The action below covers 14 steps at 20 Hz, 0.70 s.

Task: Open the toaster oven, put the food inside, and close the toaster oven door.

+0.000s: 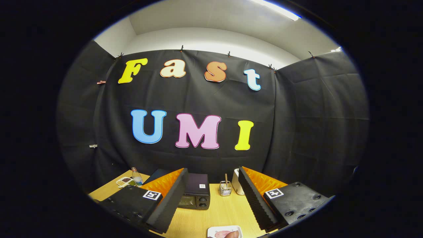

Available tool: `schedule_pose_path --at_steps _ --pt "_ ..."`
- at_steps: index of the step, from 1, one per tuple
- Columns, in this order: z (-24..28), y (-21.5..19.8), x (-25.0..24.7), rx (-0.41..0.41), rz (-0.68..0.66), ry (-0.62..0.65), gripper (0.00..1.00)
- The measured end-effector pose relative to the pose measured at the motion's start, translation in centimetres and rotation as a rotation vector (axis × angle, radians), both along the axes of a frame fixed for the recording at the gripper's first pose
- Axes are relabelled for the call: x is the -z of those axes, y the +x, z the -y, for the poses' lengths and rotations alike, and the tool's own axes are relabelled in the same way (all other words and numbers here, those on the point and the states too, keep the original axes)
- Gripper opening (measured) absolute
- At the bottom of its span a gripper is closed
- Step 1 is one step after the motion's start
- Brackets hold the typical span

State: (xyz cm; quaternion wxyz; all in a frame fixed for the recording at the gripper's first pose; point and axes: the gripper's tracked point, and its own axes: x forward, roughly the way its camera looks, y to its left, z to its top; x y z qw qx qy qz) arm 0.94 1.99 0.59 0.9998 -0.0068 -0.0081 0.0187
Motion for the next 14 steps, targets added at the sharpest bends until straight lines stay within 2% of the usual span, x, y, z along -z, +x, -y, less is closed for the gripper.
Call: schedule_pose_path --at_steps 14 --pt "-0.9 -0.4 1.3 -0.014 -0.027 0.016 0.98"
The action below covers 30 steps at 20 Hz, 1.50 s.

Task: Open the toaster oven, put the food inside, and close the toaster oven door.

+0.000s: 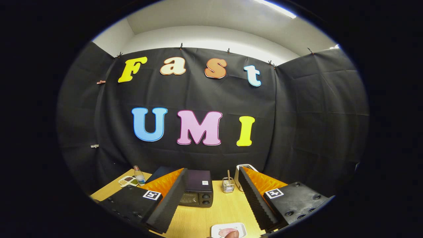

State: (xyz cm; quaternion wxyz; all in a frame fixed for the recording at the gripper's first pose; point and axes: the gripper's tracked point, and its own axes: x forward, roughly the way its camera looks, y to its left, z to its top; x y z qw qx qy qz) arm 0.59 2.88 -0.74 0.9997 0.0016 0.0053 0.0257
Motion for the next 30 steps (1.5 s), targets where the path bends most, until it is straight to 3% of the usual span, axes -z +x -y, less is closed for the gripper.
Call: schedule_pose_path --at_steps 6,12,18,30 --pt "-2.0 0.0 0.4 -0.008 0.002 0.009 0.98" --pt "-9.1 2.4 2.5 -0.086 -0.048 0.045 0.98" --pt "-15.6 6.6 9.9 -0.145 -0.225 0.067 0.98" --pt "-19.9 15.6 24.1 -0.117 -0.492 0.039 0.98"
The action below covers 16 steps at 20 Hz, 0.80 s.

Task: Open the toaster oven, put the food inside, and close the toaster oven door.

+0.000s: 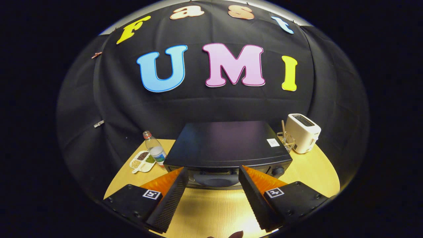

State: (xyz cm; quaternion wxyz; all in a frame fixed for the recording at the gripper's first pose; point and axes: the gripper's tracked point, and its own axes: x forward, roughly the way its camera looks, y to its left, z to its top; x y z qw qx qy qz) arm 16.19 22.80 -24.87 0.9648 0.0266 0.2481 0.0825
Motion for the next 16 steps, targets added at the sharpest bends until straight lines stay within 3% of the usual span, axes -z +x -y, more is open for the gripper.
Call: schedule_pose_path --at_steps 5,16 --pt "-0.3 2.1 4.9 0.039 -0.110 -0.023 1.00" --pt "-0.6 3.5 5.5 0.045 -0.085 -0.055 0.99"
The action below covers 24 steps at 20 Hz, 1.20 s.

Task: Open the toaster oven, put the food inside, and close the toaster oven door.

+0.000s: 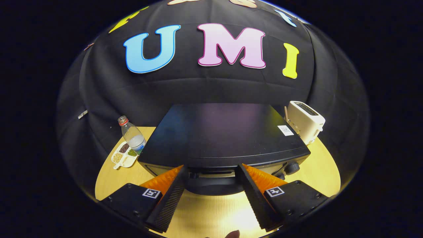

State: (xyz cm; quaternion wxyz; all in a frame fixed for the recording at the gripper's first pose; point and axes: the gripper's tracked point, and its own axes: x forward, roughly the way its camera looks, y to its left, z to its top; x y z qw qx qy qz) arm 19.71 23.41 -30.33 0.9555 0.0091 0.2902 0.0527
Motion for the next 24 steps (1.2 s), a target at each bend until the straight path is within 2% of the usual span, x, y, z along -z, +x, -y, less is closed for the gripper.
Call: schedule_pose_path --at_steps 5,11,15,21,24 --pt "0.2 -2.0 0.4 0.004 -0.014 -0.001 0.99" --pt "0.7 -6.9 2.3 0.002 -0.052 -0.004 0.99" --pt "1.1 -10.2 4.9 -0.006 -0.117 -0.035 0.99" --pt "1.7 -15.5 10.5 -0.002 -0.284 -0.024 0.99" --pt "2.6 -17.1 10.9 0.000 -0.296 -0.012 0.99"
